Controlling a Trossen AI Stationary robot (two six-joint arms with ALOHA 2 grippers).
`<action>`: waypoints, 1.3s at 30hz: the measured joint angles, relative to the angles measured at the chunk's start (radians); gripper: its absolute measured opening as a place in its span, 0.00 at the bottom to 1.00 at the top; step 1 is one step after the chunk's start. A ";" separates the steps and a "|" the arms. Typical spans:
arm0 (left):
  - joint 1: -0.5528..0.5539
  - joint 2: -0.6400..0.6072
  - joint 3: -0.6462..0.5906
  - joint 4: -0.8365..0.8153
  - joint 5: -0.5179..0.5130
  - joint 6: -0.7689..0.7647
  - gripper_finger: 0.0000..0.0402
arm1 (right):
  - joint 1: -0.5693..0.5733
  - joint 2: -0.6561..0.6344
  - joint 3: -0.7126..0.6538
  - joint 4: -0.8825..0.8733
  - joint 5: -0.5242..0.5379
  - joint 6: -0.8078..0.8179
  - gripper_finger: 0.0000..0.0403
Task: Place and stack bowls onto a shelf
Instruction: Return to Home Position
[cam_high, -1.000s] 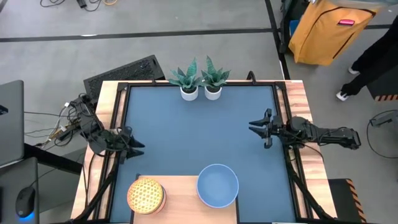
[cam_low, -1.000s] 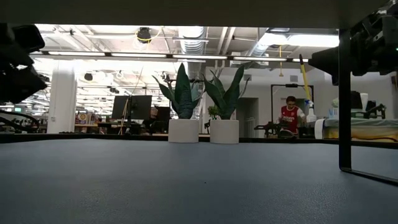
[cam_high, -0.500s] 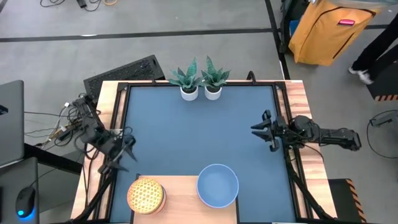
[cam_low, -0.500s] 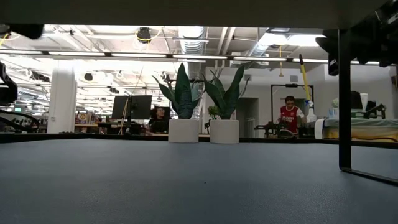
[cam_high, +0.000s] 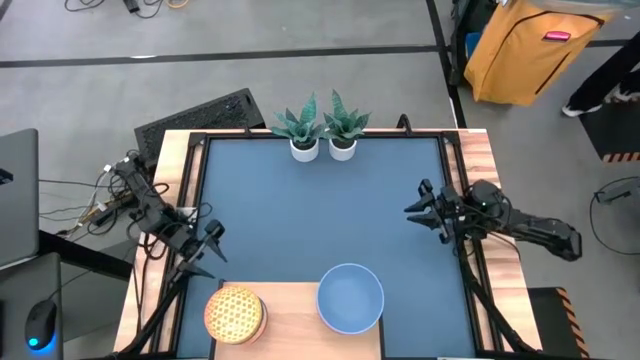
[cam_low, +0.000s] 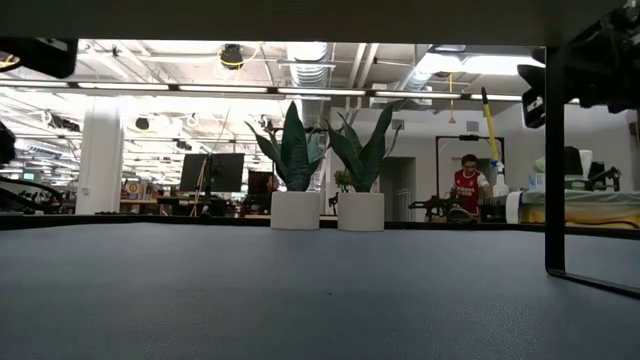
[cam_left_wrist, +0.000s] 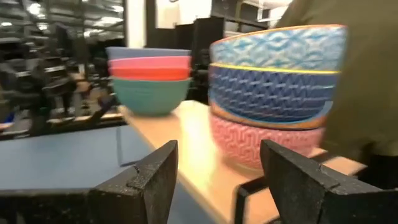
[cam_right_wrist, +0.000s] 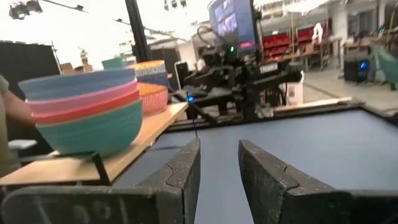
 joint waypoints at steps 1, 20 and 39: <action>0.017 0.000 0.000 -0.004 0.001 -0.005 0.54 | -0.016 0.000 0.000 -0.011 -0.024 0.005 0.33; 0.444 0.001 -0.002 -0.085 0.284 -0.071 0.54 | -0.192 0.001 0.000 -0.051 -0.146 -0.126 0.33; 0.517 0.000 -0.003 -0.132 0.208 -0.195 0.54 | -0.279 0.001 0.000 -0.070 -0.143 -0.183 0.33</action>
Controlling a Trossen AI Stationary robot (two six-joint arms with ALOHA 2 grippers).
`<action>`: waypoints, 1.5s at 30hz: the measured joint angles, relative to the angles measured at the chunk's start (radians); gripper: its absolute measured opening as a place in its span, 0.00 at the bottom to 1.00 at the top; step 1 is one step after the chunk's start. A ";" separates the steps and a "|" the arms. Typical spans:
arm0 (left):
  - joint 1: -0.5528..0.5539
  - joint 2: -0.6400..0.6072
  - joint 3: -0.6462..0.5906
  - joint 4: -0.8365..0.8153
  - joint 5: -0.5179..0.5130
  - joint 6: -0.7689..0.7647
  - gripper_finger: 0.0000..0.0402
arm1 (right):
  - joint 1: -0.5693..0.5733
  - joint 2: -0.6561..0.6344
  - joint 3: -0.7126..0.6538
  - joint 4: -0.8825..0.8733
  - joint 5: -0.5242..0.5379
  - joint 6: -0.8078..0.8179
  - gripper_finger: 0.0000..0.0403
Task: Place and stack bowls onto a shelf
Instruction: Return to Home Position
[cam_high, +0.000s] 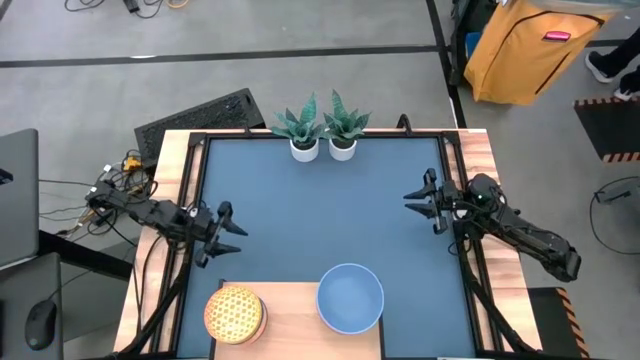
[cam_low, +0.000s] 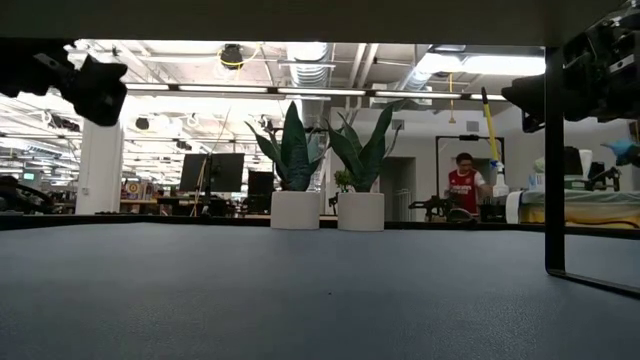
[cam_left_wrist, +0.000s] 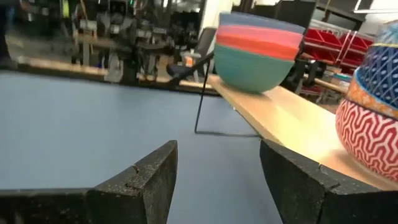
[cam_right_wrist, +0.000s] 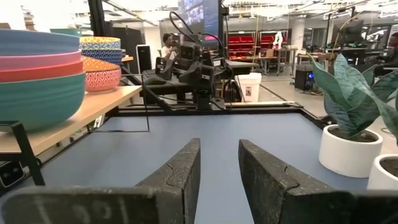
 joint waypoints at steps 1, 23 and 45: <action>0.000 0.000 0.000 -0.011 0.000 -0.021 0.54 | 0.000 0.000 0.000 0.000 0.001 0.000 0.33; 0.000 0.003 0.000 -0.007 -0.002 -0.041 0.54 | 0.000 0.000 0.000 0.000 0.003 0.001 0.33; -0.001 0.003 0.000 -0.007 -0.002 -0.040 0.54 | 0.000 0.000 0.000 0.000 0.003 0.001 0.33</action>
